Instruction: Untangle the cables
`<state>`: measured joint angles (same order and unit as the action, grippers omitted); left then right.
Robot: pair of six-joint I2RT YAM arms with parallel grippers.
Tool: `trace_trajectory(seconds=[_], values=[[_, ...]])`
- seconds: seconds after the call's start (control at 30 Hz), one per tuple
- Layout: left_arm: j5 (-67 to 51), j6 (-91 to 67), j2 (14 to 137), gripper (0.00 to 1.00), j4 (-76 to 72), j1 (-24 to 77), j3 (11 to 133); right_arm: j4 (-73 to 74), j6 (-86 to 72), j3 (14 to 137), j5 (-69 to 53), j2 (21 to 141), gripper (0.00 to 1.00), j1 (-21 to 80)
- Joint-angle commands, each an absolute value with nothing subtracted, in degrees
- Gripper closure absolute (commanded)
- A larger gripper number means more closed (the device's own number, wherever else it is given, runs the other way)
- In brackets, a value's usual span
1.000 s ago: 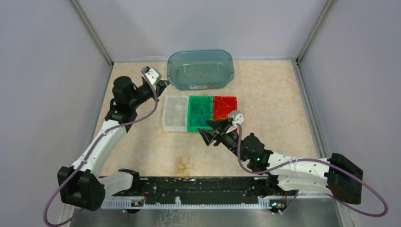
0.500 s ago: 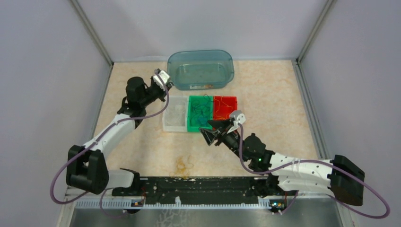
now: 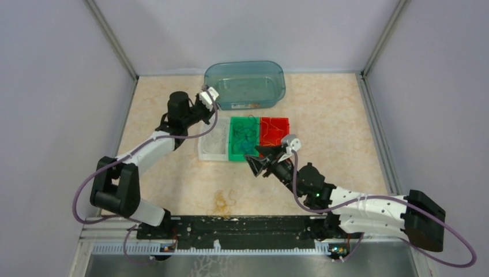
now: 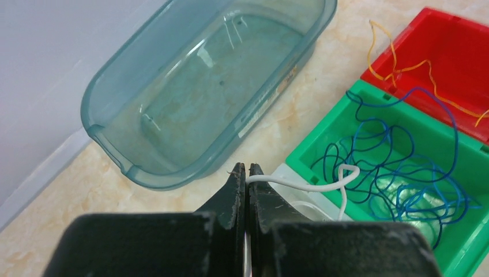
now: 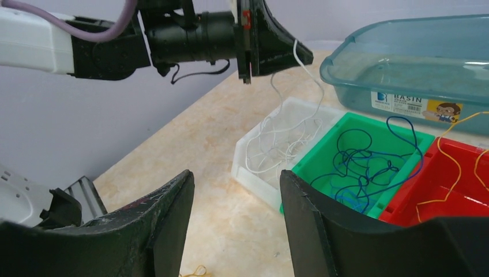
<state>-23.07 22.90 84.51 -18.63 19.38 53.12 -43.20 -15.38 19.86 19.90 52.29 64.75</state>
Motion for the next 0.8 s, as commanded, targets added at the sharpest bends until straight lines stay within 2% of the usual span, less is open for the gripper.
trace_trajectory(seconds=[0.0,0.2,0.23,0.3,0.37,0.53,0.63,0.77], values=[[-21.06,30.89,86.47,1.0,-16.74,19.78,50.61,-44.54,-14.13,21.46,23.02,48.74,0.43,65.03],[-16.85,36.21,87.44,1.0,-13.17,19.78,48.02,-41.68,-13.02,22.81,25.25,47.11,0.42,64.65],[-16.86,36.41,87.31,0.98,-13.81,19.78,47.44,-41.01,-13.05,23.23,25.59,47.2,0.41,64.6],[-17.54,37.04,87.2,0.81,-13.78,19.82,46.83,-39.59,-13.24,24.15,26.05,47.64,0.41,64.47],[-18.2,39.31,87.65,0.72,-10.78,20.48,47.37,-39.19,-13.51,24.58,26.1,47.94,0.41,64.44],[-16.92,42.13,88.31,0.65,-3.33,21.4,50.27,-38.28,-14.1,24.99,26.74,48.05,0.41,64.35],[-15.61,41.68,88.26,0.54,1.05,21.33,52.01,-36.73,-14.24,25.85,26.59,48.48,0.41,64.29],[-21.62,37.77,85.43,0.24,6.52,20.27,54.55,-35.16,-13.94,27.17,25.56,49.48,0.4,64.29]])
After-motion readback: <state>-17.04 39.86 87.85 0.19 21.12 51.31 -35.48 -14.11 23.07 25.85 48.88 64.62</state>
